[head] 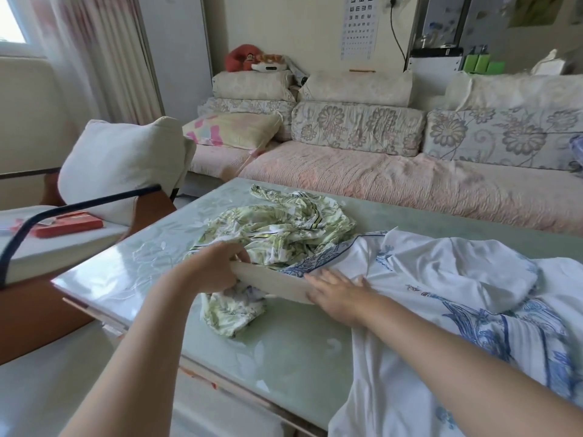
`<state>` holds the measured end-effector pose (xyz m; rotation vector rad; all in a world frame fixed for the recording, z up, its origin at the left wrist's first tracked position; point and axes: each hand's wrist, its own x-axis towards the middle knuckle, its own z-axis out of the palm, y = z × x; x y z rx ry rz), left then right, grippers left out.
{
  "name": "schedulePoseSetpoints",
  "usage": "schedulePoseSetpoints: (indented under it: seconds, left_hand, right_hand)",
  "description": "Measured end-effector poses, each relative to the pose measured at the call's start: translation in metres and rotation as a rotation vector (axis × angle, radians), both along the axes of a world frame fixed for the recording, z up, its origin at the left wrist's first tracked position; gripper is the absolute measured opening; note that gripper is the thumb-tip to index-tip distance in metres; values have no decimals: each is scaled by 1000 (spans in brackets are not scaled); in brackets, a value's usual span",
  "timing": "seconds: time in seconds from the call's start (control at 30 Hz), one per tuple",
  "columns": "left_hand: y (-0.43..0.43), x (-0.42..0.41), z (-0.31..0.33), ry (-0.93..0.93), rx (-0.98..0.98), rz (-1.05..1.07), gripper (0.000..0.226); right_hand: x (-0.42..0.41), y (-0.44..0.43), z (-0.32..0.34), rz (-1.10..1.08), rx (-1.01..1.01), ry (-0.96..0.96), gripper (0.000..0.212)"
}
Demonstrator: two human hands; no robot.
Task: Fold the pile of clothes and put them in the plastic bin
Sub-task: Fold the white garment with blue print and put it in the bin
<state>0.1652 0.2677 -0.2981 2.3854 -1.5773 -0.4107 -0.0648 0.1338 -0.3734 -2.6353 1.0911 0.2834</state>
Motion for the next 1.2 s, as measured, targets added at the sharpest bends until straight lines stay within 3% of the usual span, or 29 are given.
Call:
schedulePoseSetpoints:
  seconds: [0.13,0.2,0.3,0.4,0.5,0.63,0.7,0.77,0.83,0.93,1.07,1.2]
  left_hand:
    - [13,17,2,-334,-166,229,35]
    - [20,25,0,-374,-16,265,33]
    - [24,25,-3,-342,342,124,36]
    - [14,6,7,-299,391,4,41]
    - [-1,-27,22,-256,227,-55,43]
    - [-26,-72,42,-195,-253,-153,44]
    - [-43,-94,51,-182,-478,-310,42]
    - [-56,-121,52,-126,-671,-438,36]
    - [-65,-147,49,88,-786,-443,30]
    - [-83,-171,37,240,-835,-430,30]
    - [-106,-176,10,158,-687,-371,24]
    - [-115,-179,-24,17,-147,-437,20]
  right_hand:
    - [8,5,-15,-27,-127,75,65]
    - [9,5,-18,-28,-166,98,67]
    - [12,5,-16,-37,-141,91,71]
    - [14,6,-2,-20,-104,-5,79]
    - [10,14,18,20,-7,-238,95]
    - [2,32,33,40,135,-663,107]
    - [-3,34,42,-76,166,-886,84]
    - [-14,31,57,-218,111,-1017,44]
    - [-33,21,71,-343,90,-1083,11]
    - [-71,-1,77,-601,119,-1099,14]
    - [-132,-30,65,-926,146,-1080,20]
    - [-189,-46,52,-1101,96,-654,20]
